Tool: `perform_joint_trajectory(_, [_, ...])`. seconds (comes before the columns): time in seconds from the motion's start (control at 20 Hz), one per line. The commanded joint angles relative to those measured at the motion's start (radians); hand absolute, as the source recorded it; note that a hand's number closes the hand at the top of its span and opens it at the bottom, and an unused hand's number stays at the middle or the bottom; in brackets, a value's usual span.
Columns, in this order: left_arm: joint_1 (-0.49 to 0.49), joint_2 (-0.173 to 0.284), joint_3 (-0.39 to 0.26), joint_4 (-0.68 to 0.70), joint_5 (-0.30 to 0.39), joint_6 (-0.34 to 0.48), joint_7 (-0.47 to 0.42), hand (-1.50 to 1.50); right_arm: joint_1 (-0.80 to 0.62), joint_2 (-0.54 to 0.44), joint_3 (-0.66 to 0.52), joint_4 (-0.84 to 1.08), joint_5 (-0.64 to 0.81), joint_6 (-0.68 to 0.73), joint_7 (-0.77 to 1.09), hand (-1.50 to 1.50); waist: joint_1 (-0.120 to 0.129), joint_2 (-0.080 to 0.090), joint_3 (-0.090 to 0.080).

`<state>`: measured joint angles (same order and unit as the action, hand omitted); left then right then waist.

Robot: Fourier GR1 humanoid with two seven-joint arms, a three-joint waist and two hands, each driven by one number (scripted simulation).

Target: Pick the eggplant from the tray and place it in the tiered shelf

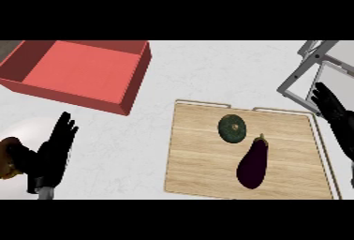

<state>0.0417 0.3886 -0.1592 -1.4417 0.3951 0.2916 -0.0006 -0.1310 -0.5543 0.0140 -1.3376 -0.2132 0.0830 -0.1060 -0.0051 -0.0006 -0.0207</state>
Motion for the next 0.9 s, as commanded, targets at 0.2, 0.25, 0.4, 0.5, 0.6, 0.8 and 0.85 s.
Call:
perform_joint_trajectory(0.2, [-0.051, 0.167, -0.024, -0.032, -0.161, -0.048, -0.078, 0.00, 0.100, 0.069, -0.064, -0.064, 0.276, -0.532, 0.091, 1.50, -0.094, -0.023, 0.015])
perform_joint_trajectory(0.25, [-0.059, 0.206, -0.022, -0.036, -0.195, -0.047, -0.087, 0.00, 0.113, 0.069, -0.087, -0.058, 0.304, -0.593, 0.100, 1.50, -0.114, -0.028, 0.015])
perform_joint_trajectory(0.4, [-0.034, 0.207, -0.031, -0.030, -0.189, -0.060, -0.079, 0.00, 0.161, 0.096, -0.218, -0.034, 0.335, -0.817, 0.151, -1.50, -0.170, -0.033, 0.014])
perform_joint_trajectory(0.5, [-0.018, 0.211, -0.045, -0.002, -0.206, -0.086, -0.128, 0.00, 0.201, 0.243, -0.160, -0.112, 0.386, -0.951, 0.088, -1.50, -0.119, -0.018, 0.014])
perform_joint_trajectory(0.6, [-0.042, 0.209, -0.076, -0.019, -0.226, -0.102, -0.129, 0.00, 0.252, 0.344, -0.067, -0.168, 0.485, -1.056, 0.046, -1.50, -0.094, -0.012, 0.014])
perform_joint_trajectory(0.8, [-0.050, 0.216, -0.092, -0.027, -0.246, -0.118, -0.144, 0.00, 0.339, 0.418, 0.044, -0.211, 0.738, -1.228, 0.083, -1.50, -0.044, -0.002, 0.009])
perform_joint_trajectory(0.85, [-0.072, 0.219, -0.087, -0.032, -0.243, -0.121, -0.137, 0.00, 0.369, 0.440, 0.056, -0.195, 0.791, -1.242, 0.103, -1.50, -0.045, 0.001, 0.008])
